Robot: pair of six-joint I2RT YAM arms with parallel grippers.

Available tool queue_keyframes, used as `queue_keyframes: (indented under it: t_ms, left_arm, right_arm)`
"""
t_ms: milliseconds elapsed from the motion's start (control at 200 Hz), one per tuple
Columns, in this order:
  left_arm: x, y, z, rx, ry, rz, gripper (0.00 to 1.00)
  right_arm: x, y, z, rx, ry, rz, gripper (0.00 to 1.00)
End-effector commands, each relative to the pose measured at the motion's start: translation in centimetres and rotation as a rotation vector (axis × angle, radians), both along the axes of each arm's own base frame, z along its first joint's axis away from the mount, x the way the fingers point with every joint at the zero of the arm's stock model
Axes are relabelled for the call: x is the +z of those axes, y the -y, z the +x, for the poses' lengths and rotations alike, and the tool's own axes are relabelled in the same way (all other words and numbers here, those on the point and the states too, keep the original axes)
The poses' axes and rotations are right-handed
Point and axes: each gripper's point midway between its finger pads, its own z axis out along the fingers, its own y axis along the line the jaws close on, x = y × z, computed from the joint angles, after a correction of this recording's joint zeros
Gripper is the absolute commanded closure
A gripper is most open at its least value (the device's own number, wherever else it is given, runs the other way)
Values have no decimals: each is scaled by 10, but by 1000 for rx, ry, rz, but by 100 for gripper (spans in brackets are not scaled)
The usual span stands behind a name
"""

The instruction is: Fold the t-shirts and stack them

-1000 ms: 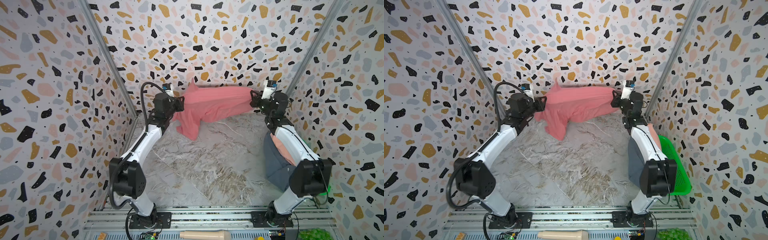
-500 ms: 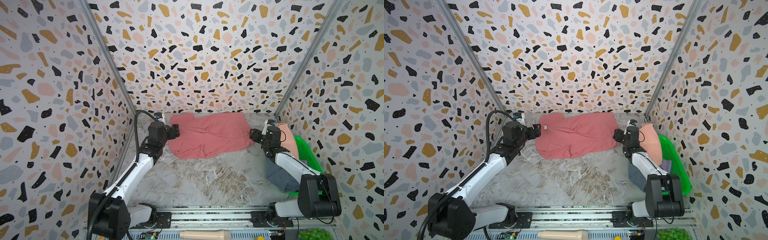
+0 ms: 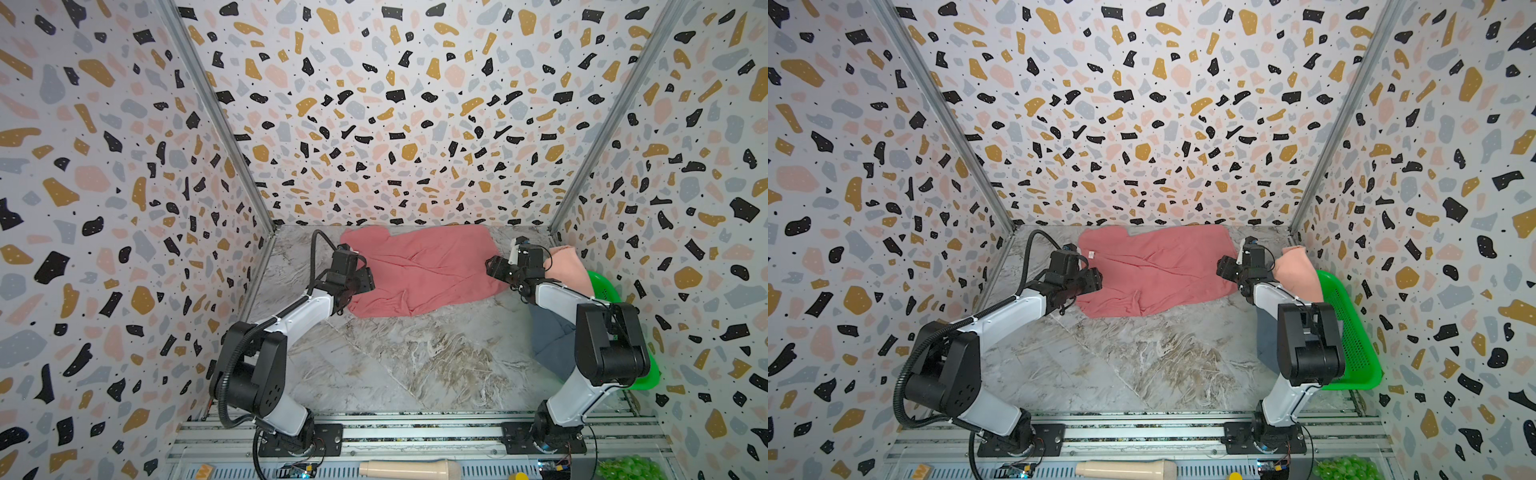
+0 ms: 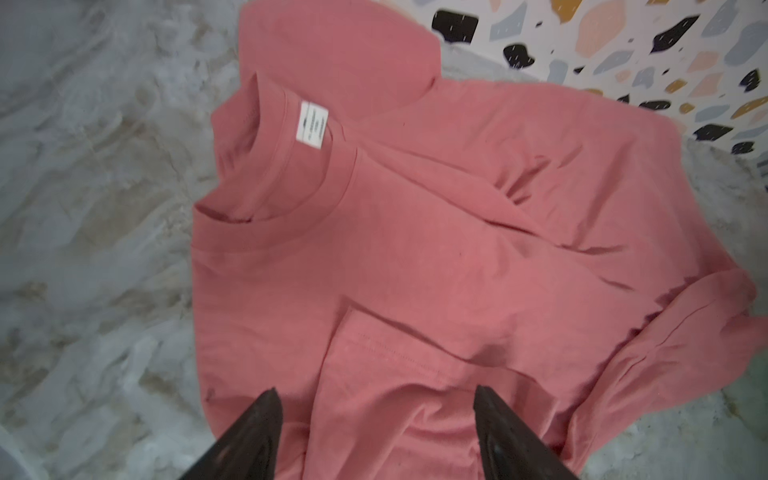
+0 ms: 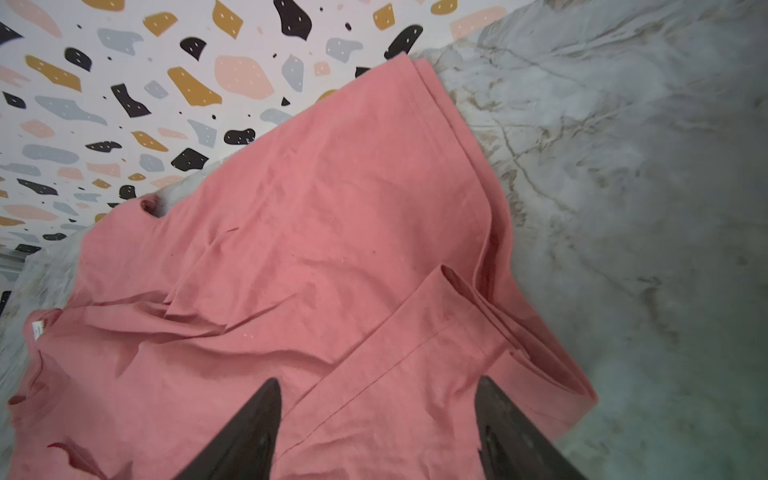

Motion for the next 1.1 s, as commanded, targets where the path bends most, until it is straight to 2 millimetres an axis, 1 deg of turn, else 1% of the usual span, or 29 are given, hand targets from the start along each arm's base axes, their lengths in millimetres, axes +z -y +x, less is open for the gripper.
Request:
queue_keyframes:
  t_ms: [0, 105, 185, 260, 350, 470, 531, 636, 746, 841, 851, 856, 926, 1001, 1096]
  left_arm:
    - [-11, 17, -10, -31, -26, -68, 28]
    - [6, 57, -7, -134, 26, -83, 27]
    - [10, 89, -6, -215, 36, -81, 27]
    - [0, 110, -5, -261, 7, -75, 28]
    - [-11, 125, -3, -279, -16, -67, 29]
    - [-23, 144, -2, -307, -35, -62, 31]
    - [-31, 149, 2, -304, -40, -33, 34]
    - [-45, 149, 7, -282, -58, 36, 46]
    - [-53, 143, 9, -248, -53, 63, 65]
    - [-53, 145, 7, -253, -45, 44, 82]
    - [-52, 146, 7, -257, -44, 40, 83]
    - [-52, 146, 6, -257, -45, 40, 84]
    - [-44, 147, 3, -264, -27, 11, 93]
    - [-28, 146, -1, -264, 6, -18, 100]
    - [5, 144, -12, -287, 67, -61, 100]
  right_arm:
    - [10, -13, 5, 57, 25, 9, 26]
    - [5, -22, 6, 81, 21, 1, 26]
    - [3, -25, 6, 88, 17, -6, 26]
    - [2, -25, 7, 86, 15, -12, 26]
    - [2, -21, 9, 72, 14, -36, 26]
    - [-3, -16, 13, 71, -2, -58, 26]
    - [-6, -16, 16, 75, -12, -65, 25]
    - [-12, -13, 23, 75, -19, -75, 25]
    - [-24, -12, 31, 73, -48, -75, 25]
    - [-37, -10, 40, 62, -75, -87, 26]
    - [-36, -8, 41, 58, -73, -90, 26]
    - [-38, -8, 41, 58, -78, -91, 27]
    - [-41, -6, 47, 50, -83, -109, 28]
    - [-41, -2, 51, 32, -80, -128, 28]
    - [-36, 4, 55, 15, -75, -139, 28]
